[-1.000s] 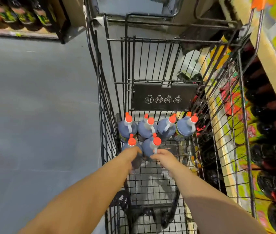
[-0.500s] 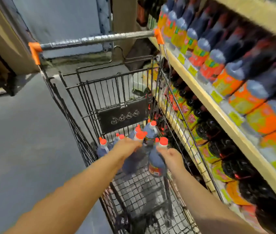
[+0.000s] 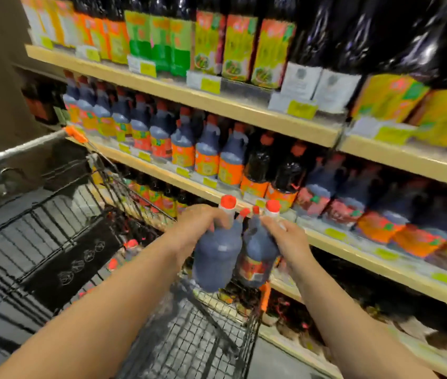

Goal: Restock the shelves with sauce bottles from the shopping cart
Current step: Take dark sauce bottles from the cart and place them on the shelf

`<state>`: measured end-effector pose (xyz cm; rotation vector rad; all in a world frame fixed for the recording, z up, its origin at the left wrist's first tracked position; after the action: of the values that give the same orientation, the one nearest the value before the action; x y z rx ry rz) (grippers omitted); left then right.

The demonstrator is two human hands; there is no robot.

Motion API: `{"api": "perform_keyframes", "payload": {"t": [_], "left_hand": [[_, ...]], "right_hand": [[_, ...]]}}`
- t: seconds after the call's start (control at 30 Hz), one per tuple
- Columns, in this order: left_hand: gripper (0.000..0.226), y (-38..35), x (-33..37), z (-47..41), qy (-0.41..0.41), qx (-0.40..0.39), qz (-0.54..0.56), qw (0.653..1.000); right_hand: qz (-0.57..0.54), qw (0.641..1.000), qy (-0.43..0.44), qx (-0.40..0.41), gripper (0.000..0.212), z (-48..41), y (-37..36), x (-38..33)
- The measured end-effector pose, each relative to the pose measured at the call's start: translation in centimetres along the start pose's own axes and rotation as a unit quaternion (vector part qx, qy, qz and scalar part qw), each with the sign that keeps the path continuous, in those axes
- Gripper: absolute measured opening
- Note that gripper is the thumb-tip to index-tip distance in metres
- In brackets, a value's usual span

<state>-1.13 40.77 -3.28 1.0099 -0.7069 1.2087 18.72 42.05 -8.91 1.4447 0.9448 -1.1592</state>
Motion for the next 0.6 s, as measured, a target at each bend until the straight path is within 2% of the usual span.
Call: {"api": "perform_keyframes", "payload": {"t": [0.07, 0.23, 0.3, 0.4, 0.53, 0.6], "left_hand": [[0.029, -3.9, 1.7, 1.0, -0.015, -0.047, -0.005, 0.999], [0.006, -14.2, 3.5, 5.8, -0.082, -0.135, 0.009, 0.987], [0.009, -18.6, 3.5, 8.5, -0.094, -0.173, 0.004, 0.980], [0.038, -25.1, 2.7, 12.3, -0.076, -0.204, -0.019, 0.976], [0.018, -33.2, 1.7, 19.0, -0.081, -0.269, -0.042, 0.959], [0.022, -36.9, 1.2, 21.6, -0.079, -0.293, -0.042, 0.952]], "right_hand": [[0.014, 0.999, 0.020, 0.037, 0.039, 1.7, 4.6, -0.3], [0.019, 0.986, -0.010, 0.165, 0.046, 8.6, 16.7, 1.0], [0.025, 0.977, -0.032, 0.210, 0.043, 12.0, 21.7, 1.8], [0.077, 0.962, -0.047, 0.258, 0.051, 17.7, 28.8, 2.7], [0.087, 0.941, -0.071, 0.320, 0.052, 26.0, 36.6, 4.3], [0.072, 0.929, -0.086, 0.353, 0.052, 29.7, 40.0, 5.0]]}}
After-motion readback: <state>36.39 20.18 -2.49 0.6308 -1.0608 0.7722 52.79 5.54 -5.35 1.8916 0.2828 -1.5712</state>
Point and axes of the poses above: each hand's wrist, its own z-axis away from the middle knuckle, its own y-axis out of the back of the hand, x = y × z, the point moved 4 cm from there along -z, towards the middle knuckle, and after that the axes turned 6 degrees about y, right-handed, at the moved point
